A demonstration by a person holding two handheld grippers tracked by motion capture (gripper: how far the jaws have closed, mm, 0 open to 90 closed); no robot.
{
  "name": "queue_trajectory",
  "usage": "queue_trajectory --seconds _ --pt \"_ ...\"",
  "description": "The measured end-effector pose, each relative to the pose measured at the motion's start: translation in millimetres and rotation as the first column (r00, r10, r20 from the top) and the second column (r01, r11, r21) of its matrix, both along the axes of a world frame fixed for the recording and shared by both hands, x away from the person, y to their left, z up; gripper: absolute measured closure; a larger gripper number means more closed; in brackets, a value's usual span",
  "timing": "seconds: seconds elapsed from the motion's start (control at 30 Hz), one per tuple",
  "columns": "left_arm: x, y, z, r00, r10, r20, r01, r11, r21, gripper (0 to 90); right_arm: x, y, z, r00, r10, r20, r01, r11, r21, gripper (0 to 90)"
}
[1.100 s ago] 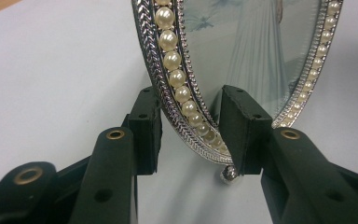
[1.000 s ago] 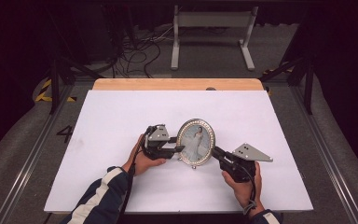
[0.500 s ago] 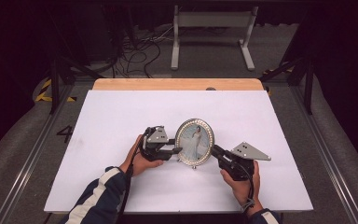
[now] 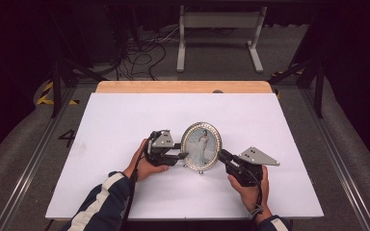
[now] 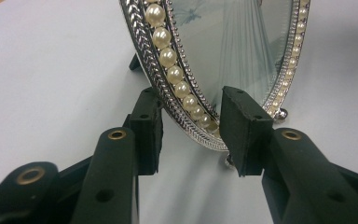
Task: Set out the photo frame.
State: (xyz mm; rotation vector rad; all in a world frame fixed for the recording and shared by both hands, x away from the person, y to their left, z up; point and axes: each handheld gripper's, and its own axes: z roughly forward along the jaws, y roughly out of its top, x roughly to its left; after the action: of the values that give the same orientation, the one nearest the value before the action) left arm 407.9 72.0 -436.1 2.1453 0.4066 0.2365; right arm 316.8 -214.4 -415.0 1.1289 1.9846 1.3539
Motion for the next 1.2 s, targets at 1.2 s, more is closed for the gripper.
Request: queue_trajectory --seconds 1.2 --pt "-2.2 7.0 8.4 0.9998 0.013 0.012 -0.012 0.9986 -0.052 69.1 6.0 6.5 -14.7 0.9982 -0.011 -0.058 0.012 0.9995 0.029 75.7"
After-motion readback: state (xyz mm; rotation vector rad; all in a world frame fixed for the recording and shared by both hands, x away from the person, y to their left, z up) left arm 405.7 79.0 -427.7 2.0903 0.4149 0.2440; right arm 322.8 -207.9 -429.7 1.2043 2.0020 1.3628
